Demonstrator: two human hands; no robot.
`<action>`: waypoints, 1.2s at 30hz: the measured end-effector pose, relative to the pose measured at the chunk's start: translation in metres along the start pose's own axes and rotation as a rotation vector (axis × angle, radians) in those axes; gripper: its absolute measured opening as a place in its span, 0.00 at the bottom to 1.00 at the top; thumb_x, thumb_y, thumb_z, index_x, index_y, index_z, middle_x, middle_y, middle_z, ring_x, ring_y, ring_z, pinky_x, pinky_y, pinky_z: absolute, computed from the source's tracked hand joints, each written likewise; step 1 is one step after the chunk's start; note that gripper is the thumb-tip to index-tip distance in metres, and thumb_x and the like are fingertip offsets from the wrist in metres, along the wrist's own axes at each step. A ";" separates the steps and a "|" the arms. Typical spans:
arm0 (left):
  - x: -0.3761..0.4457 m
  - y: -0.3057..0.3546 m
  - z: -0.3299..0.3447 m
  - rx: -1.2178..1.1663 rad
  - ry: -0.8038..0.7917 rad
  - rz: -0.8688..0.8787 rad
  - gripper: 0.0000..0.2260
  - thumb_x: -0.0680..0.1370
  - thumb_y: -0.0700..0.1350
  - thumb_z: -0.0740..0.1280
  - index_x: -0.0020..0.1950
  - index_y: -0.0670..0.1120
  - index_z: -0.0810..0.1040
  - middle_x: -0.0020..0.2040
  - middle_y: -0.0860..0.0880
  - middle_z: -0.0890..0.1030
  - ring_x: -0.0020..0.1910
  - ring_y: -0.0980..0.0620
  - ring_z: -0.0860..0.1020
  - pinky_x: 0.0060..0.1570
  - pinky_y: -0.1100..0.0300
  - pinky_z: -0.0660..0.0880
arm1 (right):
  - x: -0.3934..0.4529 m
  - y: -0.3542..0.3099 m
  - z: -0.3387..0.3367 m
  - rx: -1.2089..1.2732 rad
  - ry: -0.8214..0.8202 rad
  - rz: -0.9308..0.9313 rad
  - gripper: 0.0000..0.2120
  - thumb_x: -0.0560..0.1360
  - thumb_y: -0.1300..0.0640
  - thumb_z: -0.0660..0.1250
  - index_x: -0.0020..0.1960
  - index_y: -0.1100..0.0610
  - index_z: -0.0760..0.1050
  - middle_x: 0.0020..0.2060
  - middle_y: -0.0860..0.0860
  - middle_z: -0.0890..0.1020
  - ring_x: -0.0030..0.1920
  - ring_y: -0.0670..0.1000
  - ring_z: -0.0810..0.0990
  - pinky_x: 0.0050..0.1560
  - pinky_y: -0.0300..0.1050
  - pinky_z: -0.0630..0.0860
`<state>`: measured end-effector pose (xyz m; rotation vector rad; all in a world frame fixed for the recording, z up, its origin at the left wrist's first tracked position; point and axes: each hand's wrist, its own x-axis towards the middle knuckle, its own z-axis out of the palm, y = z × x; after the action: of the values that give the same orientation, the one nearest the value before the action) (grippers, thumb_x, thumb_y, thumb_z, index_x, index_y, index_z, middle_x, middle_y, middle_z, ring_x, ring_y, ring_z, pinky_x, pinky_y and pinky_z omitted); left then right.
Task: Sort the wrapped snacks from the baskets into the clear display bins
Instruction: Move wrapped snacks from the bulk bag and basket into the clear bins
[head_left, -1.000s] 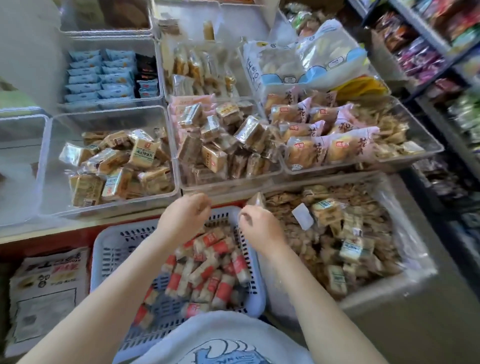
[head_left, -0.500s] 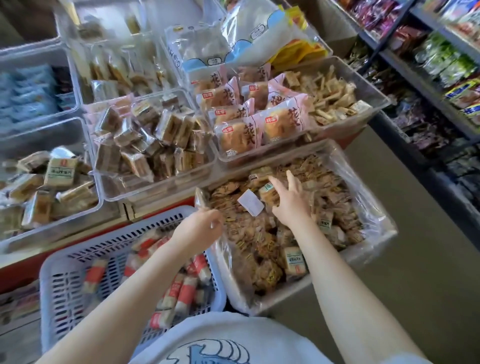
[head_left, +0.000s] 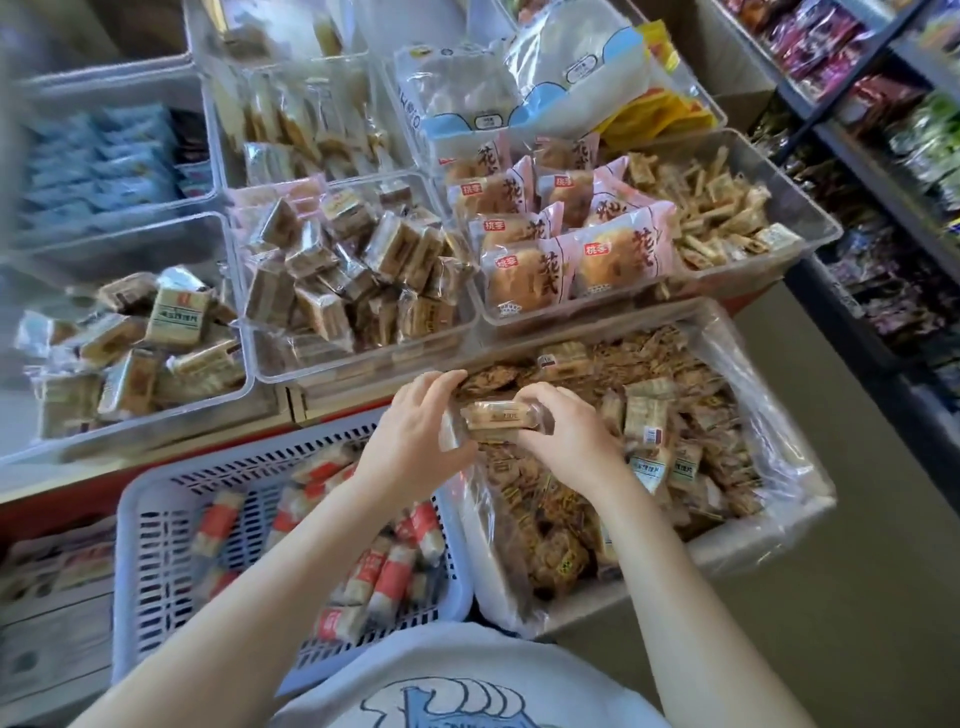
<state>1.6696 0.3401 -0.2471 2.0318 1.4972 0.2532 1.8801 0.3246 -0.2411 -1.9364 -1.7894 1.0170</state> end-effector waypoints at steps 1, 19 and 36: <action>-0.002 -0.005 -0.008 0.019 0.022 0.045 0.34 0.74 0.53 0.72 0.77 0.51 0.63 0.72 0.50 0.68 0.71 0.48 0.65 0.70 0.51 0.66 | 0.000 -0.018 0.004 0.007 -0.068 -0.042 0.14 0.74 0.52 0.73 0.58 0.45 0.76 0.47 0.44 0.75 0.44 0.45 0.74 0.42 0.38 0.69; -0.108 -0.229 -0.162 -0.262 0.635 -0.440 0.23 0.79 0.42 0.67 0.74 0.51 0.68 0.54 0.51 0.75 0.52 0.52 0.73 0.52 0.59 0.69 | 0.078 -0.220 0.227 -0.642 -0.248 -0.503 0.36 0.81 0.50 0.60 0.82 0.54 0.45 0.81 0.55 0.46 0.81 0.56 0.41 0.80 0.57 0.46; -0.084 -0.278 -0.152 0.035 0.401 -0.439 0.23 0.81 0.52 0.62 0.74 0.44 0.69 0.75 0.41 0.65 0.75 0.42 0.62 0.73 0.46 0.63 | 0.082 -0.215 0.241 -0.813 -0.329 -0.432 0.40 0.80 0.47 0.60 0.81 0.51 0.38 0.81 0.52 0.39 0.79 0.55 0.31 0.78 0.59 0.35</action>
<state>1.3432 0.3681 -0.2655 1.6815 2.1591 0.4751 1.5560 0.3840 -0.2912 -1.6472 -2.9825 0.5020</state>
